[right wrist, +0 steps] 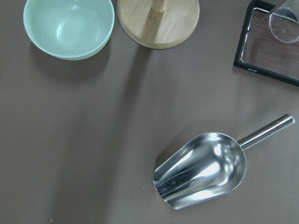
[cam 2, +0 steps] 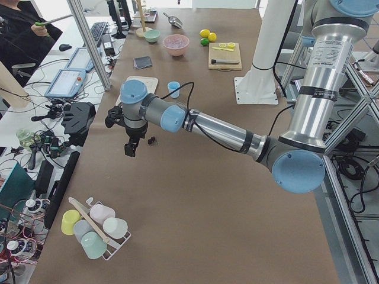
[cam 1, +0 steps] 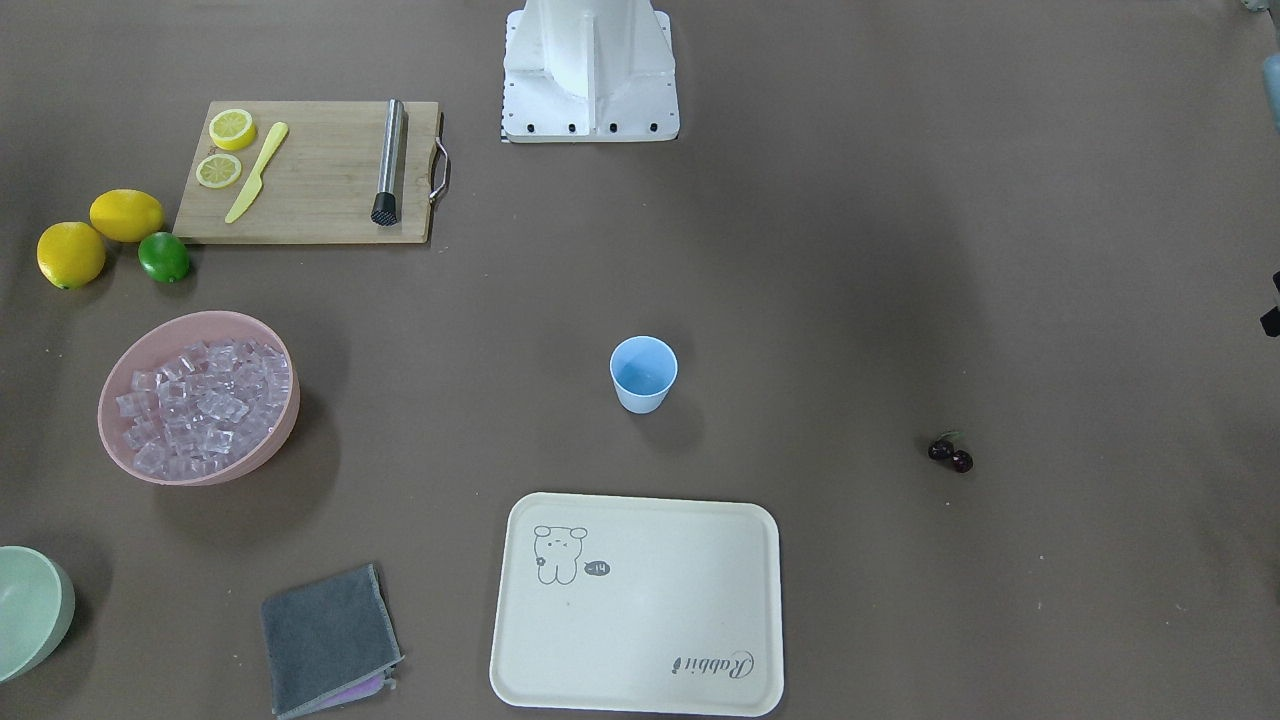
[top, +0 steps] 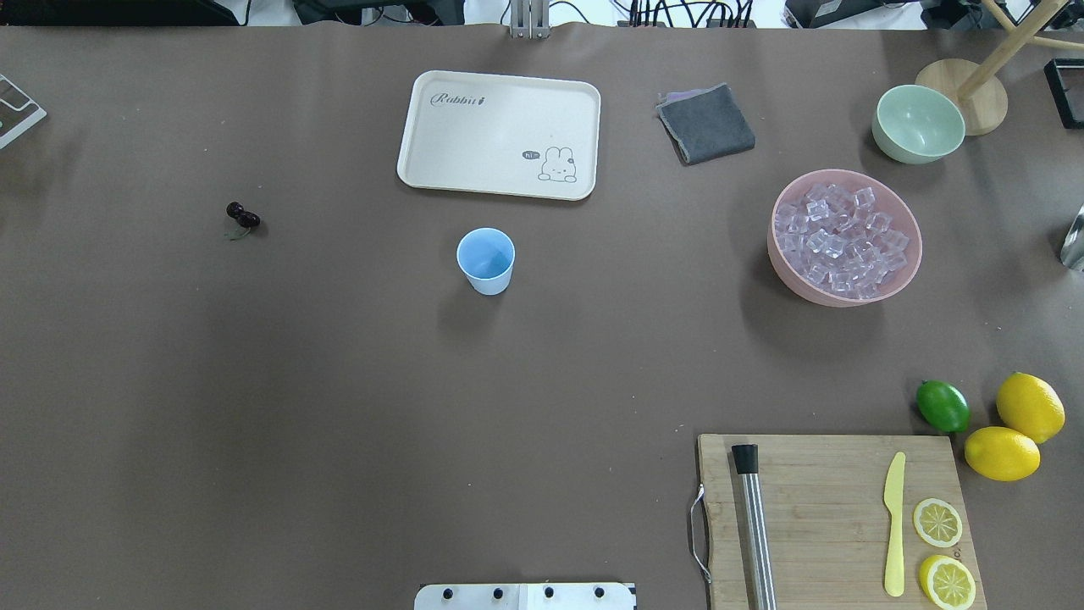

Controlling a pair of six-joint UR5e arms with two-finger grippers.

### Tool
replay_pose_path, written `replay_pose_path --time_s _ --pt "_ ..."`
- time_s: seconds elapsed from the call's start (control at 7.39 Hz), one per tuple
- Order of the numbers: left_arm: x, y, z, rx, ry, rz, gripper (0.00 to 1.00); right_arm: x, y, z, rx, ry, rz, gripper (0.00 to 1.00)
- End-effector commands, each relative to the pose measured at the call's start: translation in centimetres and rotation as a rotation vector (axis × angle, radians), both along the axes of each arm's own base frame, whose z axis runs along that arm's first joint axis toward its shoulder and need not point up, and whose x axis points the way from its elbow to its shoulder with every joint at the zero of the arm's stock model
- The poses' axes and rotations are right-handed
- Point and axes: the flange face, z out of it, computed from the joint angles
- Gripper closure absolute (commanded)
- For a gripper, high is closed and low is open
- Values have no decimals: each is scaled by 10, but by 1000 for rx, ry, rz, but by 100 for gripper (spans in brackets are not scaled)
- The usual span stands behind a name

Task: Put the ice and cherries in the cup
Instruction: 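Move the right gripper over the pink bowl of ice cubes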

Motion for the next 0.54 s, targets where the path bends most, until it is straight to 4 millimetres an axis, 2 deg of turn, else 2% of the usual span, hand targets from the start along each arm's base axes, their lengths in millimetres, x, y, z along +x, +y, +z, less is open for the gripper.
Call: replay_pose_path --time_s 0.0,0.14,0.27,0.41 --pt "0 4 -7 8 5 1 2 -1 0 -2 -7 -14 3 1" --pt "1 3 -3 2 3 2 2 -13 0 -15 -37 -94 26 1" --pt "1 1 0 1 2 2 2 -56 -8 -64 43 -159 -36 1" --pt "1 3 -6 11 4 2 2 -103 -19 -94 -9 -194 -16 1"
